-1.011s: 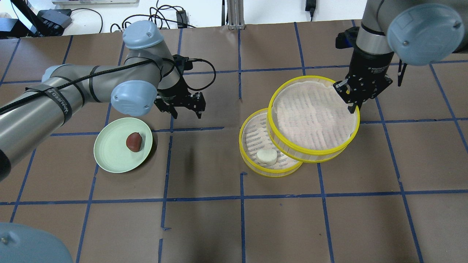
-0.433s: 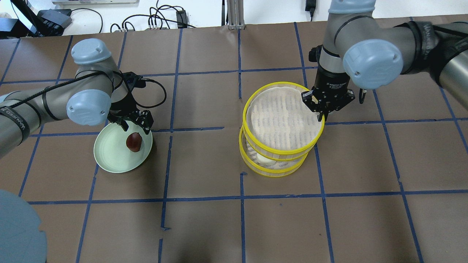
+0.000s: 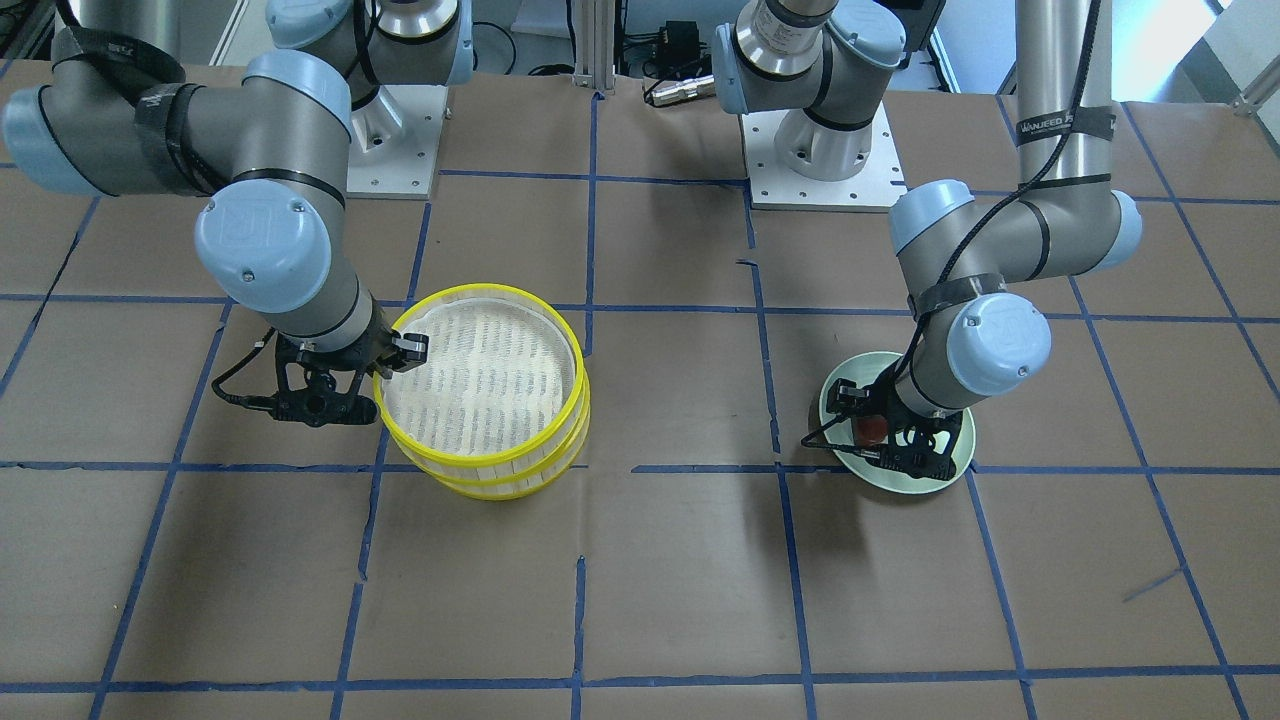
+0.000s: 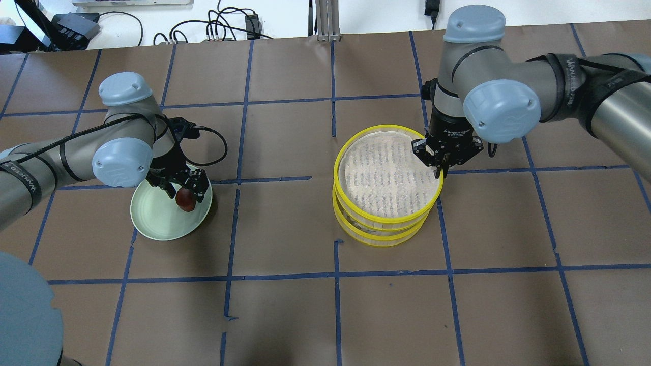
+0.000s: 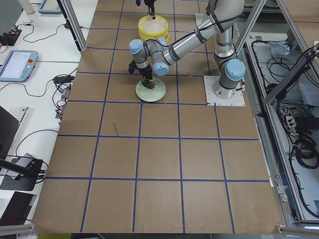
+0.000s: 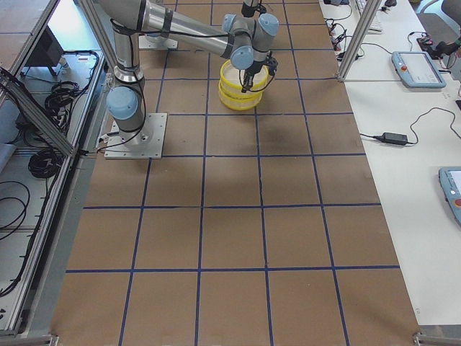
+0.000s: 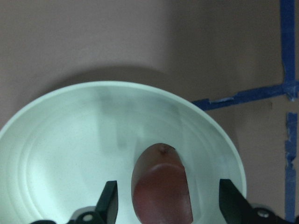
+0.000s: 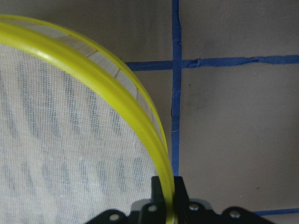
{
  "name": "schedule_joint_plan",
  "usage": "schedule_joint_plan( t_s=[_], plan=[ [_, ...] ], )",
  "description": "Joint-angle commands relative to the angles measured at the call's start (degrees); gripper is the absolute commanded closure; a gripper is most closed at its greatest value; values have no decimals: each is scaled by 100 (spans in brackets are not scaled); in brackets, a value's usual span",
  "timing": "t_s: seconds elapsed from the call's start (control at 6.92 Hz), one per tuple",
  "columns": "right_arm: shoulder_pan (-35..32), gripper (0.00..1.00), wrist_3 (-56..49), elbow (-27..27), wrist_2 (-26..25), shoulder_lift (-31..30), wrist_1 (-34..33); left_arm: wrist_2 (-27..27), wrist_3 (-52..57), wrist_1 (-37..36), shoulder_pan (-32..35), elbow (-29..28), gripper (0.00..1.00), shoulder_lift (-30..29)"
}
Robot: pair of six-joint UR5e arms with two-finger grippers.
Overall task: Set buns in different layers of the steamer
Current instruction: 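Lower left gripper to the dark red bun and grasp it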
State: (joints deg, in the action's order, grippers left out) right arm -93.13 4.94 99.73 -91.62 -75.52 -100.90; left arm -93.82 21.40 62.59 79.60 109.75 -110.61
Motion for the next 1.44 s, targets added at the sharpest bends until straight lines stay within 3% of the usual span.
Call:
schedule_joint_plan(
  t_s=[0.0,0.14,0.43,0.87,1.3],
  plan=[
    [-3,90,6,55,21,20,-17,-13,-22,-2,-14,20,76,-22],
    [-3,89,-11,64,22,11,-17,-14,-22,16,-14,-32,85,-13],
    [-12,86,-2,90,48,29,-9,-31,-48,216,-14,-363,85,161],
    [-12,86,-20,221,39,29,-253,292,-476,1831,308,-1602,85,907],
    [-3,86,-2,372,48,29,-324,644,-1225,2791,1152,-2000,85,1612]
  ],
)
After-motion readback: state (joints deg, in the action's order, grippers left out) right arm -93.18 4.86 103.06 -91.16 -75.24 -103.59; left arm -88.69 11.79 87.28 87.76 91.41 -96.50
